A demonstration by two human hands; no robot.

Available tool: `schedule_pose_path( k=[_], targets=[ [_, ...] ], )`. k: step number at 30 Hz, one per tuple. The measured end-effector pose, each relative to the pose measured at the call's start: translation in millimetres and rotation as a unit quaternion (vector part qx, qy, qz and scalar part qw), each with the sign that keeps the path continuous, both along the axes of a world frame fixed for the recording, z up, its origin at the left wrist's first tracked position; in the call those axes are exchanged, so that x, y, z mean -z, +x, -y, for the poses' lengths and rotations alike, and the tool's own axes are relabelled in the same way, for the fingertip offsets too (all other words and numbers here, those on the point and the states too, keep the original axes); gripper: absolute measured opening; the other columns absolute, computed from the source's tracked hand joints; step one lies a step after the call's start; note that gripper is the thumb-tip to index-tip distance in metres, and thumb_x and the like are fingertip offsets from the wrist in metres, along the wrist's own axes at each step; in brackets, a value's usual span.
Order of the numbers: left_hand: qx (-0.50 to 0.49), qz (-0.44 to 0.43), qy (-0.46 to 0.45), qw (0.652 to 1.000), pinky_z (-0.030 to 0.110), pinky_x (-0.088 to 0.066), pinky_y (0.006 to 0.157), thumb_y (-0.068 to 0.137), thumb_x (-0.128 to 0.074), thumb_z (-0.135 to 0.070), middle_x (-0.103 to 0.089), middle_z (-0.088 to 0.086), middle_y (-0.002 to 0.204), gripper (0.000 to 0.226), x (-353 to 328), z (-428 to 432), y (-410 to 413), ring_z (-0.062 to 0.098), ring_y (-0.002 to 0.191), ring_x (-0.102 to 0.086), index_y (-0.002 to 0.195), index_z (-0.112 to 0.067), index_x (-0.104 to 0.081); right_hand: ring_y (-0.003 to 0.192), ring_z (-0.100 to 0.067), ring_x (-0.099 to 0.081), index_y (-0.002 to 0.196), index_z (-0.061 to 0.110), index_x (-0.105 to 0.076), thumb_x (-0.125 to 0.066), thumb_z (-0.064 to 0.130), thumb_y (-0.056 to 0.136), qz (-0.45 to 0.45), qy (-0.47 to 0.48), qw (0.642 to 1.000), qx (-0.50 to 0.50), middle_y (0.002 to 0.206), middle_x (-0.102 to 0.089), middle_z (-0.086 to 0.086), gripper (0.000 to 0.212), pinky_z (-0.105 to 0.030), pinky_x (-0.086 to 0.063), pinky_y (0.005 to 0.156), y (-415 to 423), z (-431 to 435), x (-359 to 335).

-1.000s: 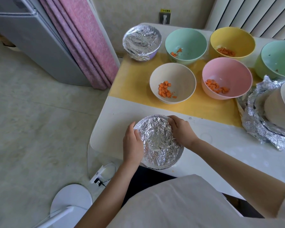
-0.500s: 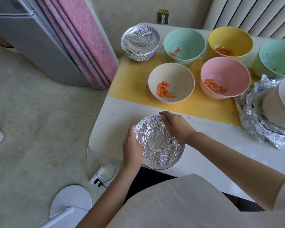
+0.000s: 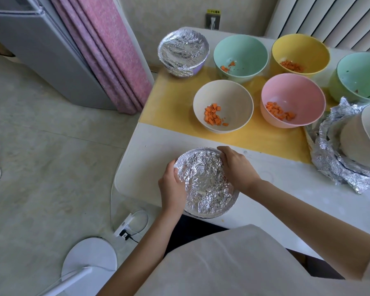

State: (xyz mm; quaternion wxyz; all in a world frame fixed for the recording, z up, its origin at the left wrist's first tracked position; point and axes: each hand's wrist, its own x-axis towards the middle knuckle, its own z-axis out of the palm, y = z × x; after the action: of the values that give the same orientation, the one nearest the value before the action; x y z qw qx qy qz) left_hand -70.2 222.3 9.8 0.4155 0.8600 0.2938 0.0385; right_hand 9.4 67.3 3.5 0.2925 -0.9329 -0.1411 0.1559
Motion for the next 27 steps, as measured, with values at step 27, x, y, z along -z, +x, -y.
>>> schedule_pose_path(
  k=[27],
  targets=[
    [0.071,-0.016,0.039,0.997,0.031,-0.041,0.098,0.087,-0.042,0.013,-0.057,0.013,0.128,0.056,5,1,4,0.025,0.118,-0.054,0.138,-0.01,-0.044,0.095,-0.033,-0.059,0.117,0.004,-0.058,-0.038,0.019,0.101,-0.029,0.027,0.999,-0.022,0.102,-0.067,-0.014,0.03,-0.029,-0.034,0.073,10,-3,-6]
  ],
)
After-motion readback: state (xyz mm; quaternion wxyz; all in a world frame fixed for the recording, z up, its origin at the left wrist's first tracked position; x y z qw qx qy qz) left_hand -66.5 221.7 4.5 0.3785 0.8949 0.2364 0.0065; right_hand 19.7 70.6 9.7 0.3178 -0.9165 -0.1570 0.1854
